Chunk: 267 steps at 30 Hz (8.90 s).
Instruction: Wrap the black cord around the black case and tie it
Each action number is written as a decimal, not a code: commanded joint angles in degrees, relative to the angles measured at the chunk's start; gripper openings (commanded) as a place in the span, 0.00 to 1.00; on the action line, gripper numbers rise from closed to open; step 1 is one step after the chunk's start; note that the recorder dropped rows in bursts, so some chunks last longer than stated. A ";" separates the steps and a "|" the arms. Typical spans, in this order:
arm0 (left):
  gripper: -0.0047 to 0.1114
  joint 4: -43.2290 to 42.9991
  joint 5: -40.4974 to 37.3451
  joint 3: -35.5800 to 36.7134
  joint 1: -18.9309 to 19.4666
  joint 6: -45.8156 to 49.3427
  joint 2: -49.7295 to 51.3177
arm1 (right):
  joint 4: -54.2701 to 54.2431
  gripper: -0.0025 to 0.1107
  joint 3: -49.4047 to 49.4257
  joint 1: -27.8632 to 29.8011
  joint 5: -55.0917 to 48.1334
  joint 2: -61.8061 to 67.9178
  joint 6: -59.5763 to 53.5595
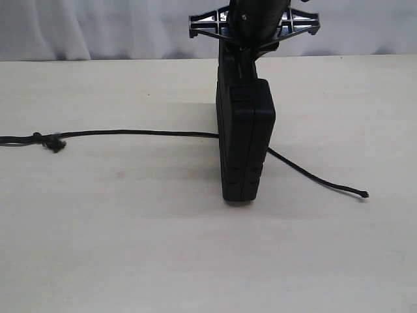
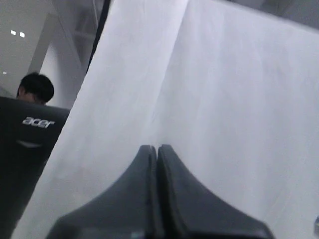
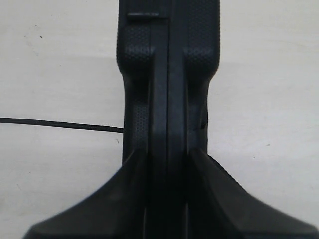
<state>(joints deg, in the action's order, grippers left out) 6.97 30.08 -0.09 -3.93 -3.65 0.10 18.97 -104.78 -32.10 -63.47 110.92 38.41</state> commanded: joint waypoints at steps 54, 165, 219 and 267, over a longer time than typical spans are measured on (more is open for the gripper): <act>0.64 -27.43 -64.27 -70.24 0.23 35.73 116.09 | 0.84 0.06 -0.46 0.12 0.59 -0.58 -0.18; 0.54 10.32 -72.48 -79.33 -10.77 41.28 118.86 | 0.84 0.06 -0.46 0.12 0.70 -0.58 -0.18; 0.04 18.22 -74.92 -75.94 -16.51 101.39 121.62 | 0.84 0.06 -0.46 0.12 0.70 -0.58 -0.18; 0.04 38.74 -64.87 -76.06 -9.50 78.96 103.03 | 0.84 0.06 -0.46 0.12 0.70 -0.58 -0.18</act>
<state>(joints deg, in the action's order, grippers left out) 46.21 -35.39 -76.12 -11.66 74.19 104.32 19.02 -104.78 -32.10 -63.44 110.92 38.41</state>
